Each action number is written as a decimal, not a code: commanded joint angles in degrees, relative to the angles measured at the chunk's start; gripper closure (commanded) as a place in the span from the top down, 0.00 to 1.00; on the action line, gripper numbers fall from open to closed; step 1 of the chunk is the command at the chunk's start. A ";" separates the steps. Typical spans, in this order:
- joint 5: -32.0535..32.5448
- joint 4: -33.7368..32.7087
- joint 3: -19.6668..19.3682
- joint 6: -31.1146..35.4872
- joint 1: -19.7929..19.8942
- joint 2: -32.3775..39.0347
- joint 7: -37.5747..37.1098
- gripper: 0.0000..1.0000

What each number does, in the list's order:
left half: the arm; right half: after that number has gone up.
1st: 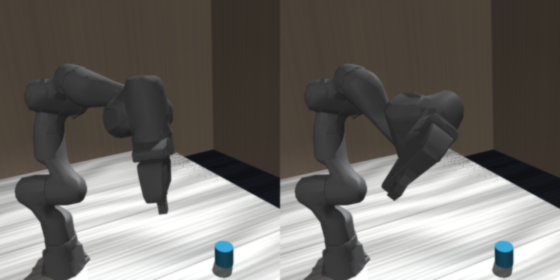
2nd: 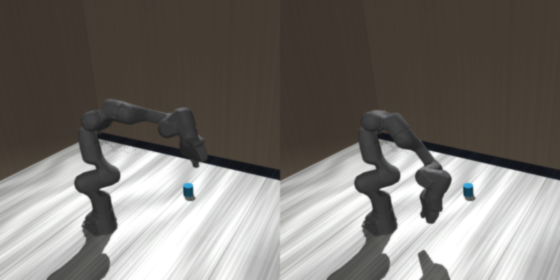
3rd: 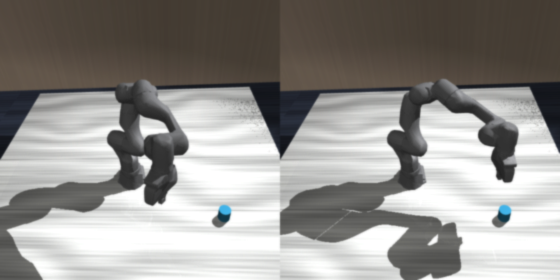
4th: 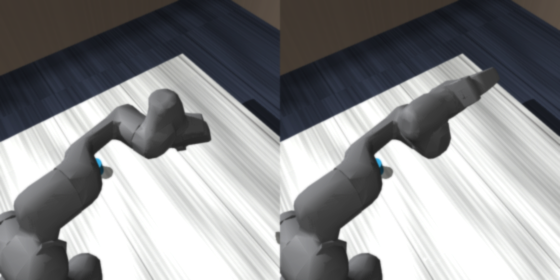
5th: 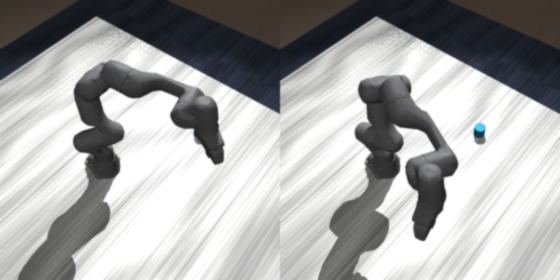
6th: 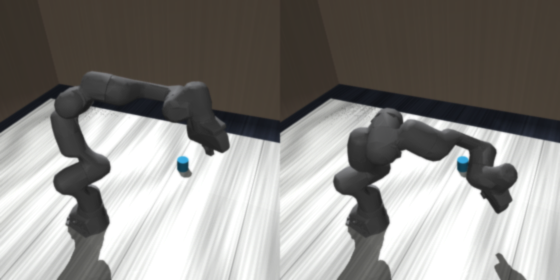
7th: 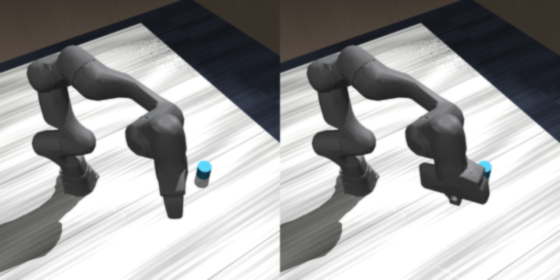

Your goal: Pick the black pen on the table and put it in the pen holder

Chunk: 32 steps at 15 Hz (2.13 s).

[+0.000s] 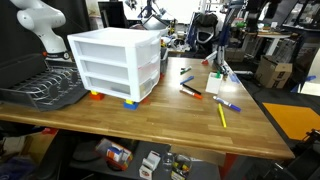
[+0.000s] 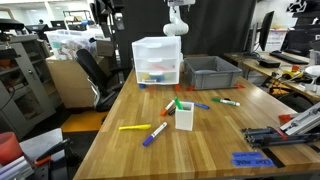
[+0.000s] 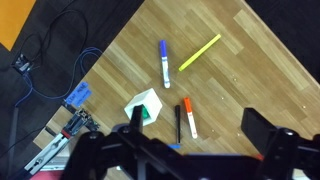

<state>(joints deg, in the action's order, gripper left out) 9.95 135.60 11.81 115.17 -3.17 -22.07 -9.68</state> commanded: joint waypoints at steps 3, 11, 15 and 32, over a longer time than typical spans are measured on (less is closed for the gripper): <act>11.74 -7.29 -0.41 7.36 0.58 15.78 -1.59 1.00; 15.86 -13.33 -3.55 8.77 -1.55 23.84 0.62 1.00; 15.88 -13.14 -3.50 8.72 -1.64 23.26 0.59 1.00; 13.44 -33.33 -8.04 20.15 -3.09 55.73 11.92 1.00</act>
<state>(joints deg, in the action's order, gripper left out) 25.51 105.19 4.88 135.61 -5.01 30.67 -1.13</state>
